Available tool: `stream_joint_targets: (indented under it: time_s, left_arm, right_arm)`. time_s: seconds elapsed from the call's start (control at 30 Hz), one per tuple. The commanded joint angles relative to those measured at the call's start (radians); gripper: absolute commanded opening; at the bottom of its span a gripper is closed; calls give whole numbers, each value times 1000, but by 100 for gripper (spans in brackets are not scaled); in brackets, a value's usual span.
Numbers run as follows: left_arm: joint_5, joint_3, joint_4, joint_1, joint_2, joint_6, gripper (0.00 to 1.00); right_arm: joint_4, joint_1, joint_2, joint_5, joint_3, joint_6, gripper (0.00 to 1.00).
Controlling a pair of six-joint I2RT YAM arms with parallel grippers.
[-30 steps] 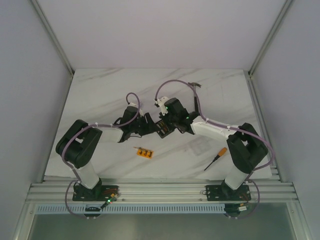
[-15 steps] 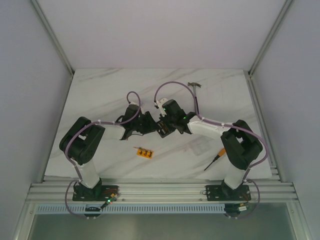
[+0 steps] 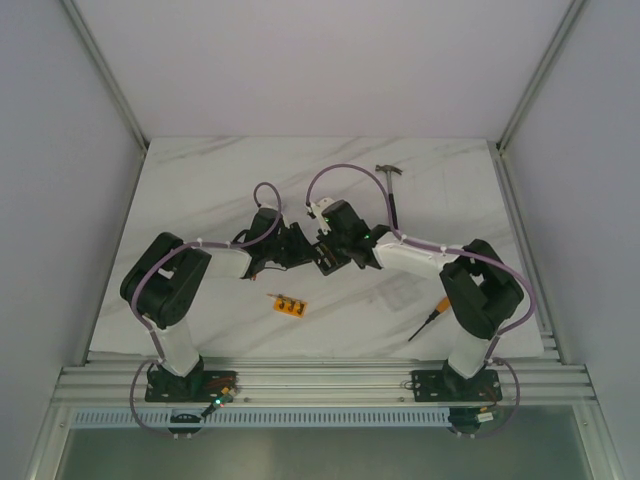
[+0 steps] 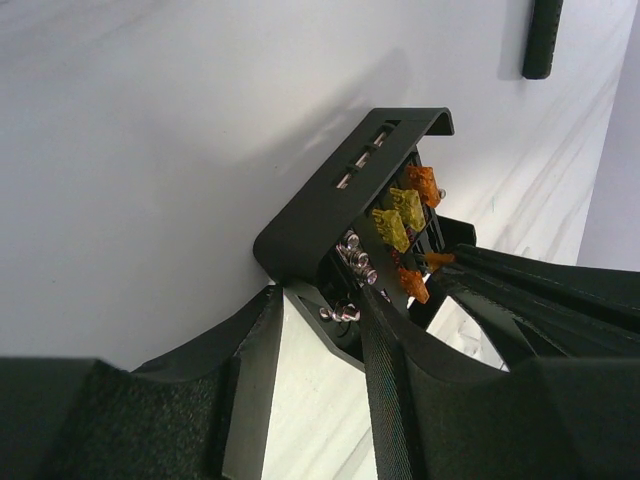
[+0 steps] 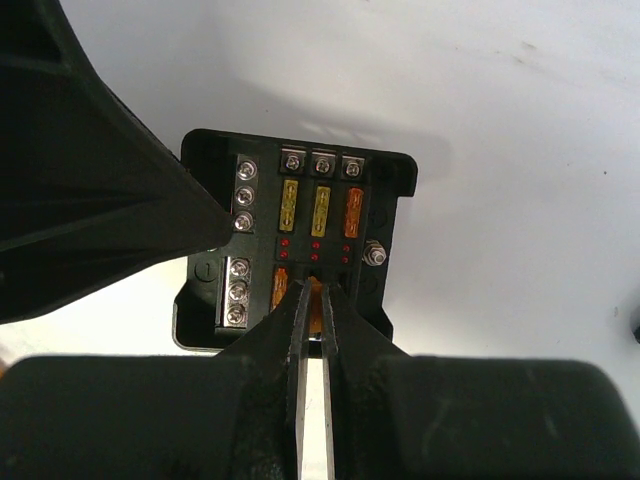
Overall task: Snap on the fuse box
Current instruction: Install the fuse at the fuse box base.
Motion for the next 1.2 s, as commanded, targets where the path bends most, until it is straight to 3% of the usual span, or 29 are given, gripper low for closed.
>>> stream_joint_targets:
  time_s: [0.0,0.23,0.5,1.17]
  left_arm:
    - [-35,-3,-85,2,35,8,46]
    - [-34,-5,-87,2,34,8,45]
    - [-30,-9,-87,3,22,7,45]
    - [-33,-47,-88,2,-15,11,44]
  right_arm:
    - [-22,14,22,41,23,15,0]
    - [-39,20,27,98,9,28,0]
    - [-46,45,43,56,9,51,0]
    - [-73,46,27,130,-5,123,30]
